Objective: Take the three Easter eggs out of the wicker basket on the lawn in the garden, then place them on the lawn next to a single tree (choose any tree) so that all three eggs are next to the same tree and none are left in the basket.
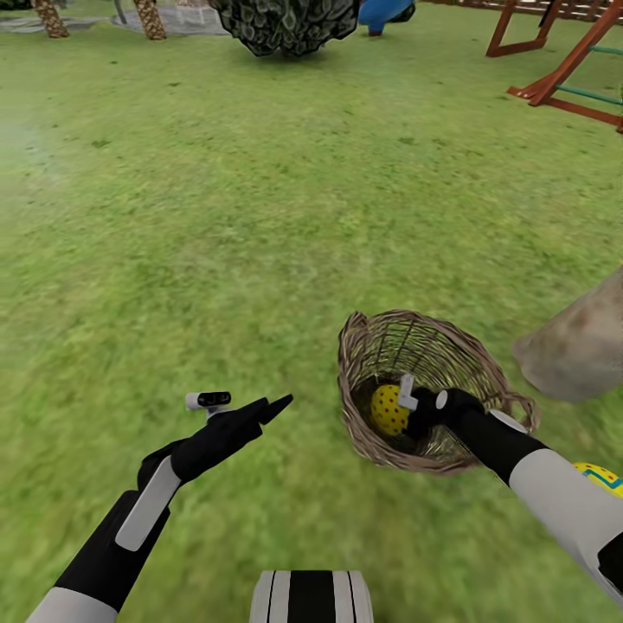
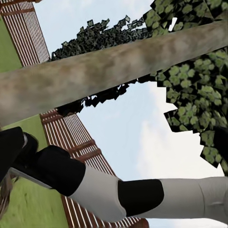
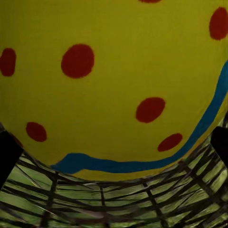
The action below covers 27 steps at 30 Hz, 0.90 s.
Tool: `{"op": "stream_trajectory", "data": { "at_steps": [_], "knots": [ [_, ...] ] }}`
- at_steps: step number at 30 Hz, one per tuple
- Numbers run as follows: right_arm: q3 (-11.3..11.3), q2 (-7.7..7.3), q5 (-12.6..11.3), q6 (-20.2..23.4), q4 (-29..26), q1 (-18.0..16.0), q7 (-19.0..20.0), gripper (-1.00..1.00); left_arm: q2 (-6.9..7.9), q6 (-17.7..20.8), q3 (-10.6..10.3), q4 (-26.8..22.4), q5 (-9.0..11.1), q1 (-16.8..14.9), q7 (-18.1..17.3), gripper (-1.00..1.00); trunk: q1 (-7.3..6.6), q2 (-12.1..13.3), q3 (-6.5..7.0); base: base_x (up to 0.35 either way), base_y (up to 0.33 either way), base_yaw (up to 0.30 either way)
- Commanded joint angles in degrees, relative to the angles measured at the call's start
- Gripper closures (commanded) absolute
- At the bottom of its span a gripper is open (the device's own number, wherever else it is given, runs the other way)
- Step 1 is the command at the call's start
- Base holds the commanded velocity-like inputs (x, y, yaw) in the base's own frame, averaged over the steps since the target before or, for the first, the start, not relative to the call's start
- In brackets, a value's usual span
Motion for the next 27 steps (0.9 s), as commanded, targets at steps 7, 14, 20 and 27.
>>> {"op": "stream_trajectory", "data": {
  "at_steps": [7,14,20,27],
  "knots": [
    [-2.4,-0.74,0.2,0.4,-0.1,0.0,0.3,1.0,0.07,0.8,-0.2,0.0,0.4,0.0,1.2,-1.0,-0.19,0.1,1.52,0.0,0.0,0.0],
    [-6.6,-0.75,0.3,1.6,-0.4,0.0,0.4,1.0,0.14,0.8,0.1,0.0,0.6,0.0,1.3,-1.0,-0.37,0.2,3.07,0.0,0.0,0.0],
    [-6.6,-0.81,0.1,8.7,-4.5,0.3,0.5,1.0,0.25,1.2,0.3,-0.1,0.9,0.0,1.2,-1.0,-0.52,0.3,4.4,0.0,0.0,0.0],
    [-7.0,-0.77,-0.3,19.7,-5.9,0.3,2.1,1.0,0.4,1.5,0.3,-0.6,1.0,-0.1,1.1,-1.0,-0.7,0.3,5.95,0.0,0.0,0.0]
  ]
}}
